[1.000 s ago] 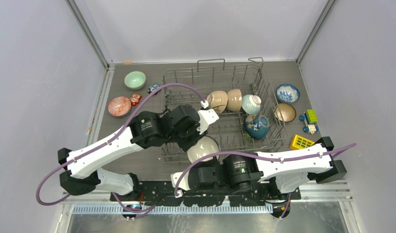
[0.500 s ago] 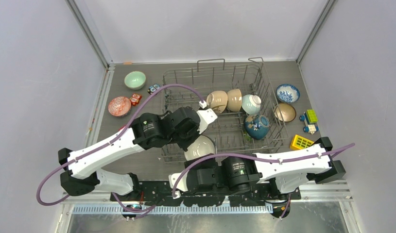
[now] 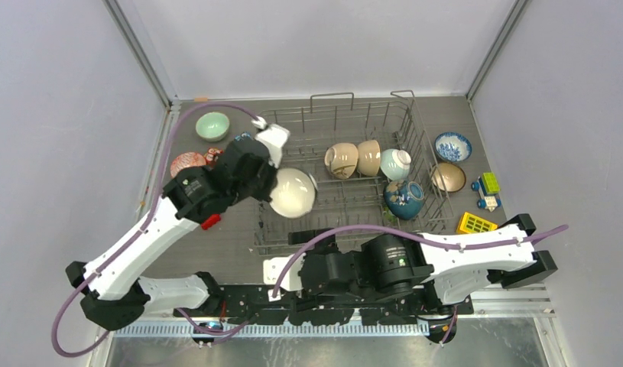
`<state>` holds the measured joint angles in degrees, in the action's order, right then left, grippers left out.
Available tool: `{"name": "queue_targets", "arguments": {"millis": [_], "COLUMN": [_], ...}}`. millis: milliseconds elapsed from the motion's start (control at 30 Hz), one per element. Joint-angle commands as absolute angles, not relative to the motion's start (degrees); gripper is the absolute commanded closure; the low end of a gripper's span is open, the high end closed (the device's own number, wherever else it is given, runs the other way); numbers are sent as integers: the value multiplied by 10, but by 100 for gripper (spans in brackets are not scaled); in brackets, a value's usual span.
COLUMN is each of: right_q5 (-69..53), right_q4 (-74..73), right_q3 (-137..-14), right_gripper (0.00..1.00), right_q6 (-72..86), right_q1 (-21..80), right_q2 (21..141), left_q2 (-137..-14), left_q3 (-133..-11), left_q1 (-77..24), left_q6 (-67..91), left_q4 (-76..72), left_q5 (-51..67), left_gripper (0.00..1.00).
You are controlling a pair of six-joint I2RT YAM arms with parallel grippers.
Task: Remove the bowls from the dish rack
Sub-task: Place the bowl at the center of the board.
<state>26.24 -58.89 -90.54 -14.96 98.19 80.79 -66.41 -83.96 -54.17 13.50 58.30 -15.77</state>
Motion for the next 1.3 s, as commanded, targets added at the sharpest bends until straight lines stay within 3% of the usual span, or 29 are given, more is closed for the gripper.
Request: {"name": "queue_targets", "arguments": {"millis": [0, 300, 600, 733, 933, 1267], "right_q5": [276, 284, 373, 412, 443, 477], "right_q4": [-491, -237, -105, -96, -109, -98], "right_q3": [-905, -803, -639, -580, -520, -476], "right_gripper": [0, 0, 0, 0, 0, 0], "right_q6": [-129, -31, 98, 117, 144, 150], "right_q1": [982, 879, 825, 824, 824, 825], "right_q2": [757, 664, 550, 483, 397, 363], "left_q2": [-629, -595, -582, -607, -687, -800], "left_q3": [-858, -834, -663, -602, -603, -608], "left_q1": [-422, -171, 47, 67, 66, 57], "left_q6": [183, 250, 376, 424, 441, 465], "left_q4": [500, 498, 454, 396, 371, 337], "left_q5": [-160, -140, -77, -58, -83, -75], "left_gripper": [100, 100, 100, 100, 100, 100]}}
